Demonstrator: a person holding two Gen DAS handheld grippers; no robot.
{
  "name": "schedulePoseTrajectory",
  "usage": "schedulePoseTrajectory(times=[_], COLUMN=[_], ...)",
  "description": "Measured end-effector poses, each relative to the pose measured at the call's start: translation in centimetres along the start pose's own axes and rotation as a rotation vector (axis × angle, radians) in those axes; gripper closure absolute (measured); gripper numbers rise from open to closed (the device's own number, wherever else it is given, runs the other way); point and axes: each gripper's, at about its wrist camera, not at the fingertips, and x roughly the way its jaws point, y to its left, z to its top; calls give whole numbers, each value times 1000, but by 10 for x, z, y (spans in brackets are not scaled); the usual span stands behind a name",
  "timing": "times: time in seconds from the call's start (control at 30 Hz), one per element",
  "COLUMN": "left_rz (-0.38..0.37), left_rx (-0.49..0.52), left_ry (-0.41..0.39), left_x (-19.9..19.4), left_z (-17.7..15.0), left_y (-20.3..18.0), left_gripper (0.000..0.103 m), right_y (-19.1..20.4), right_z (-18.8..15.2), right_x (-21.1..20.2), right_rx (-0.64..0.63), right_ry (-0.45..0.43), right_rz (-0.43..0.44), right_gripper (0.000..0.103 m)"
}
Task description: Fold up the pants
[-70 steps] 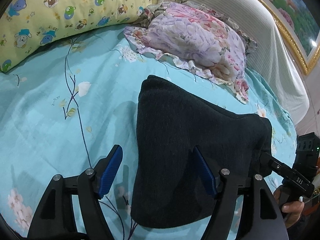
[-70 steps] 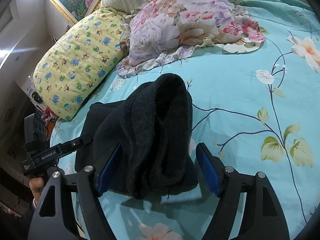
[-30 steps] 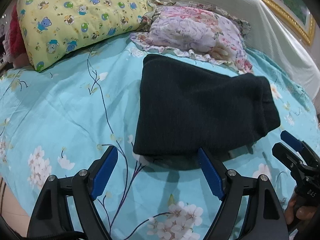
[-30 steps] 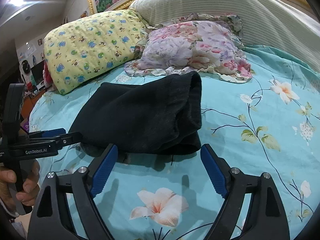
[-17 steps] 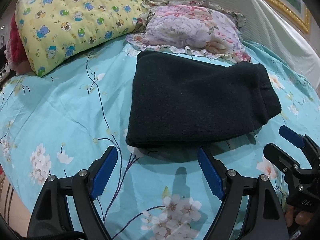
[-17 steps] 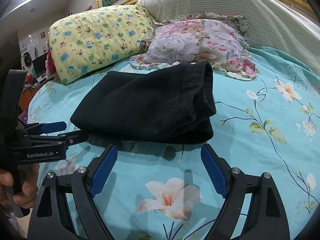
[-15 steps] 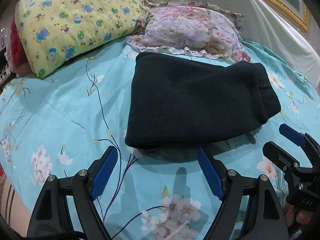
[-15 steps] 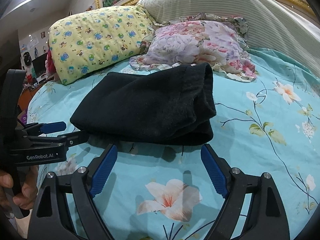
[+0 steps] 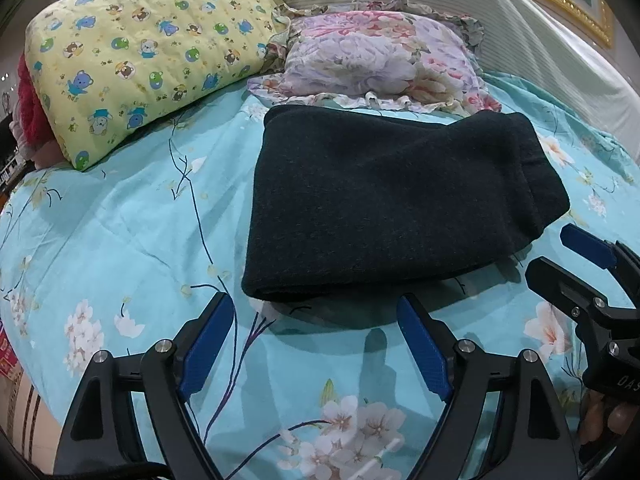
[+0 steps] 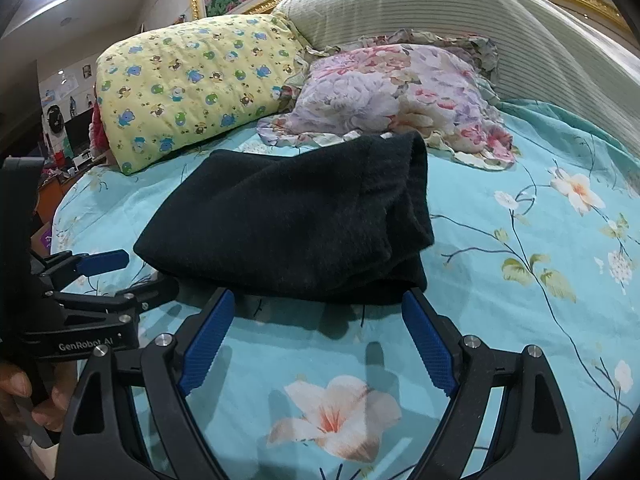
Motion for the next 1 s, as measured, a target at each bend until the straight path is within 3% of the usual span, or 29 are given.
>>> schedulePoseTrajectory(times=[1.0], left_rz=[-22], left_rx=[-21], left_ry=[19], left_x=[13], left_z=[6], left_y=[4], left_gripper=[18], right_y=[1], right_z=[1], right_x=[9], right_rx=[4], right_ry=[18], right_rz=[7], right_gripper=[17])
